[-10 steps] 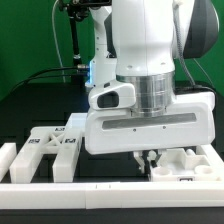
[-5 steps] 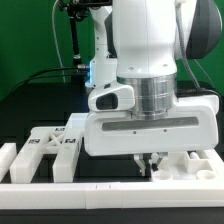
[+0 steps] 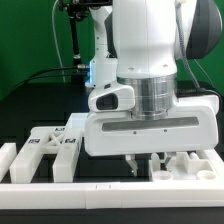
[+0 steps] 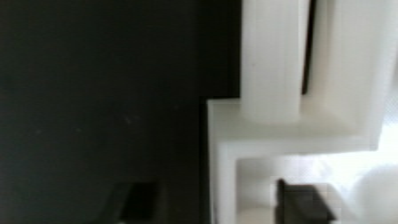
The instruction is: Assemble chair
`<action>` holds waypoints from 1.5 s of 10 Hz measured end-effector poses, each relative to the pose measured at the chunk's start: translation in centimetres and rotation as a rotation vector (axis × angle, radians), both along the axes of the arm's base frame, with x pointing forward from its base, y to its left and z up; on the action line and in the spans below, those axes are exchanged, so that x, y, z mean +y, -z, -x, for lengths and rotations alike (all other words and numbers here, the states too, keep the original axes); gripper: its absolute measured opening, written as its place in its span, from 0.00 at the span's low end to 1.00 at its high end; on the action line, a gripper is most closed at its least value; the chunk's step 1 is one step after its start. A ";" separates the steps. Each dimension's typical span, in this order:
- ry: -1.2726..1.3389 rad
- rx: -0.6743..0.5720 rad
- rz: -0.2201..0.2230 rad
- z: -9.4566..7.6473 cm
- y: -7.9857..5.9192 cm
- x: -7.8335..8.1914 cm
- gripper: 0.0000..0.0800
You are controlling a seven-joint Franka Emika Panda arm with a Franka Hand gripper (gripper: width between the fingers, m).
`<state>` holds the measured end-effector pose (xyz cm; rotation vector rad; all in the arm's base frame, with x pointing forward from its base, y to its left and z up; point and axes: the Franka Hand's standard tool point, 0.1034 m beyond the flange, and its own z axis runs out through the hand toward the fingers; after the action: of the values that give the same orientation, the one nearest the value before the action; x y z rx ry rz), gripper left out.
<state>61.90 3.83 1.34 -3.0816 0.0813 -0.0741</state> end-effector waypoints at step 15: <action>-0.041 0.095 -0.013 2.9 -5.1 -0.8 0.81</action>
Offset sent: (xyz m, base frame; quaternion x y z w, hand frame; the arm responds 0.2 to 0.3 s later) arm 0.0000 0.0000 0.0000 0.0000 0.0000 0.0000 1.0000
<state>59.04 3.04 6.45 -3.0715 0.0231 0.0738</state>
